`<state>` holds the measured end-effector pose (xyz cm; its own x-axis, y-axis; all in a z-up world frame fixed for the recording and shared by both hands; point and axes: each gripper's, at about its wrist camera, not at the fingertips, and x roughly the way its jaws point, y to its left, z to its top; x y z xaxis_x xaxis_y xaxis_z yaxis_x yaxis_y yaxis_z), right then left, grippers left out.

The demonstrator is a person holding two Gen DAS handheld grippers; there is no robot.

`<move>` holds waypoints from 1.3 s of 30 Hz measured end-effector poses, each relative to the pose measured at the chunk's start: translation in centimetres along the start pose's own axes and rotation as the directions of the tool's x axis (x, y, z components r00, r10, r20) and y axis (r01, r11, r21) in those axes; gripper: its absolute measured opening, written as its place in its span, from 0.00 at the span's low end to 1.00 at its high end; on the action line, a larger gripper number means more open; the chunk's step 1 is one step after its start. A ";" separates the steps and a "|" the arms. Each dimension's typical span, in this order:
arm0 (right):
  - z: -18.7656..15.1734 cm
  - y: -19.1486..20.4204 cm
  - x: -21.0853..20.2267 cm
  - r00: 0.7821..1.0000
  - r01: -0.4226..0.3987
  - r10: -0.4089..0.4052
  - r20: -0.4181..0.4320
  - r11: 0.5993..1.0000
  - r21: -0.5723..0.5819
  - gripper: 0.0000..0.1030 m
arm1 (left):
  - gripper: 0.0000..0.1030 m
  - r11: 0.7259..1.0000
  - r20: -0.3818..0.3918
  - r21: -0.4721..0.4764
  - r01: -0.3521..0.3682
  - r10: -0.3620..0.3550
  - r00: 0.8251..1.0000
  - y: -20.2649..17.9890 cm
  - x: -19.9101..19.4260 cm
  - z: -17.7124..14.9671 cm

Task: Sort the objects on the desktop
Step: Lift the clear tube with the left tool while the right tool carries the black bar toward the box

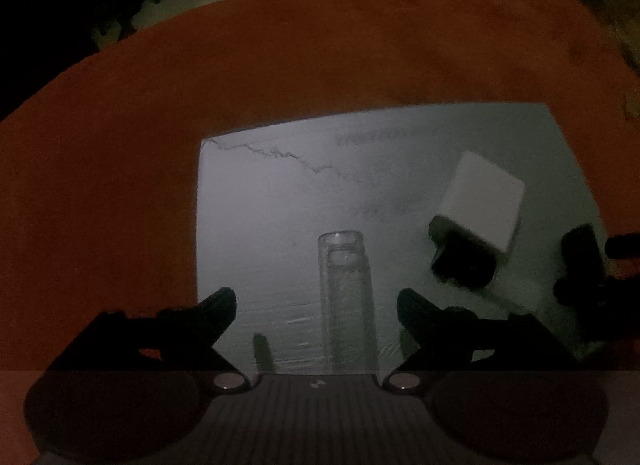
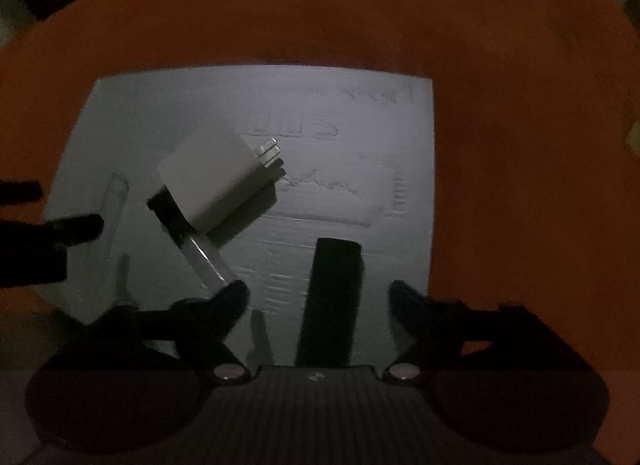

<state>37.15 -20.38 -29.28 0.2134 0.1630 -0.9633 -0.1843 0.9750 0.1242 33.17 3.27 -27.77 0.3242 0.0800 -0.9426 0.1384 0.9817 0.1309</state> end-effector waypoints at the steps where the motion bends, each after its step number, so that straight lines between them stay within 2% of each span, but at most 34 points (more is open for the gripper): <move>1: 0.1 0.0 0.3 1.000 0.014 -0.014 -0.008 1.000 -0.006 0.41 | 0.61 1.000 0.004 0.009 -0.007 0.007 1.000 -0.1 0.1 -0.2; 2: 0.3 0.0 0.7 0.999 0.028 -0.028 -0.015 1.000 -0.012 0.29 | 0.49 1.000 0.007 0.016 -0.013 0.013 1.000 -0.2 0.3 -0.4; 3: 0.1 0.0 0.6 1.000 0.023 -0.023 0.001 1.000 0.001 0.28 | 0.24 1.000 0.008 0.024 -0.012 0.012 1.000 -0.3 0.4 -0.6; 6: 0.6 -0.1 0.8 0.999 -0.040 0.038 0.033 0.998 0.049 0.28 | 0.24 0.999 0.027 0.037 0.005 -0.006 1.000 -0.5 0.4 -0.8; 8: 0.6 -1.5 -0.5 0.996 -0.075 0.071 0.045 0.992 0.105 0.28 | 0.24 0.999 0.041 0.032 0.026 -0.028 0.999 -0.4 0.1 -0.8; 12: 0.8 -2.0 -1.4 0.993 -0.097 0.084 0.087 0.983 0.159 0.28 | 0.24 0.999 0.060 0.014 0.040 -0.041 0.997 0.1 -0.5 -0.4; 17: -0.3 -2.8 -3.3 0.983 -0.148 0.122 0.135 0.967 0.206 0.28 | 0.24 0.996 0.086 -0.067 0.065 -0.060 0.995 1.1 -1.8 -0.1; 21: -0.4 -1.5 -3.1 0.985 -0.129 0.101 0.142 0.972 0.197 0.28 | 0.24 0.996 0.079 -0.073 0.051 -0.045 0.996 1.3 -1.8 -0.2; 24: -0.6 -0.9 -2.5 0.988 -0.111 0.089 0.124 0.978 0.176 0.28 | 0.25 0.997 0.040 -0.067 0.025 -0.022 0.999 1.1 -0.9 -0.4; 26: -0.9 -1.3 -2.4 0.990 -0.110 0.092 0.110 0.978 0.178 0.28 | 0.30 0.998 0.013 -0.060 0.002 -0.002 1.000 0.9 -0.2 -0.5; 28: -1.0 -1.3 -1.8 0.991 -0.105 0.089 0.096 0.977 0.183 0.28 | 0.59 0.999 0.017 -0.031 -0.038 0.039 0.999 0.5 0.2 -0.5; 29: -1.1 -1.3 -1.5 0.992 -0.103 0.087 0.089 0.977 0.186 0.28 | 0.64 0.998 0.024 -0.022 -0.052 0.053 0.998 0.3 0.4 -0.4; 30: -1.2 -1.3 -1.4 0.993 -0.101 0.086 0.084 0.977 0.187 0.28 | 0.65 0.998 0.027 -0.018 -0.055 0.056 0.998 0.3 0.4 -0.3; 33: -1.4 -1.3 -1.1 0.993 -0.098 0.085 0.078 0.977 0.188 0.28 | 0.63 0.999 0.028 -0.024 -0.046 0.046 0.999 0.4 0.6 0.0; 35: -1.5 -1.3 -1.3 0.992 -0.102 0.087 0.087 0.976 0.190 0.28 | 0.46 0.999 0.027 -0.027 -0.031 0.032 0.999 0.4 0.7 0.2; 36: -1.5 -1.2 -1.5 0.991 -0.109 0.093 0.094 0.975 0.192 0.28 | 0.24 1.000 0.022 -0.023 -0.014 0.015 1.000 0.4 0.8 0.1; 39: -1.5 -1.1 -2.2 0.987 -0.133 0.112 0.114 0.972 0.193 0.28 | 0.23 1.000 0.034 -0.006 0.003 -0.003 0.999 0.2 0.6 -0.2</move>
<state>35.45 -22.01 -27.63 0.2996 0.2875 -0.9097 -0.0225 0.9554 0.2945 33.19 3.57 -28.41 0.3558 0.0713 -0.9319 0.1339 0.9829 0.1264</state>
